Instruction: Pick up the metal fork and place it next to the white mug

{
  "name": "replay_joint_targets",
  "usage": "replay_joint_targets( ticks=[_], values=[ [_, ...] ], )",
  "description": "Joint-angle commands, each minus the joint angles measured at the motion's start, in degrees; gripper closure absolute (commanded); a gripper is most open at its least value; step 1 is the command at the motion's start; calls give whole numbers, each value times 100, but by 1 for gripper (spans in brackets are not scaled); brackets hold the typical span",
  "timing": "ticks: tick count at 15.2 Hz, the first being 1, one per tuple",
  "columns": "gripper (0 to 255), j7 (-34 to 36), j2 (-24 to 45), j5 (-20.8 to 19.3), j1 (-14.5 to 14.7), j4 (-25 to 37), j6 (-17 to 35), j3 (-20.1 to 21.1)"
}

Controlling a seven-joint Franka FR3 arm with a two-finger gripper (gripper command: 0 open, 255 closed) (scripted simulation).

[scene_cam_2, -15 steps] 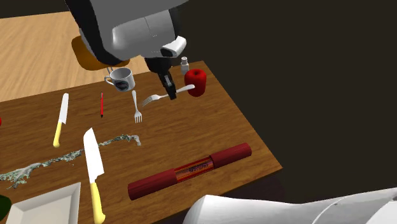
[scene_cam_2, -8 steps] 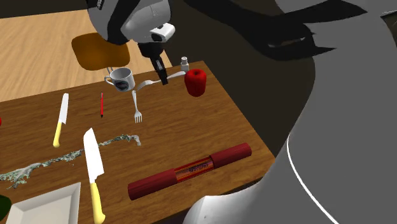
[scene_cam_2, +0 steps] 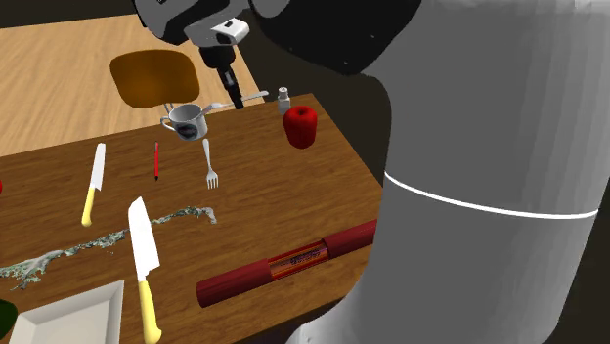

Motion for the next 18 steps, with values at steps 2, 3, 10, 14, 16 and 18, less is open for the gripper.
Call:
replay_joint_targets(
  ticks=[2, 3, 10, 14, 16, 18],
  values=[
    [255, -131, 872, -288, 625, 1467, -584, -257],
    [255, -183, 1073, -337, 780, 1833, -723, -317],
    [255, -54, 1211, -435, 733, 1507, -306, -386],
    [255, 18, 1315, -504, 723, 1366, -86, -433],
    [255, 53, 1373, -540, 723, 1308, 20, -459],
    [255, 87, 1435, -578, 726, 1256, 122, -487]
  ],
)
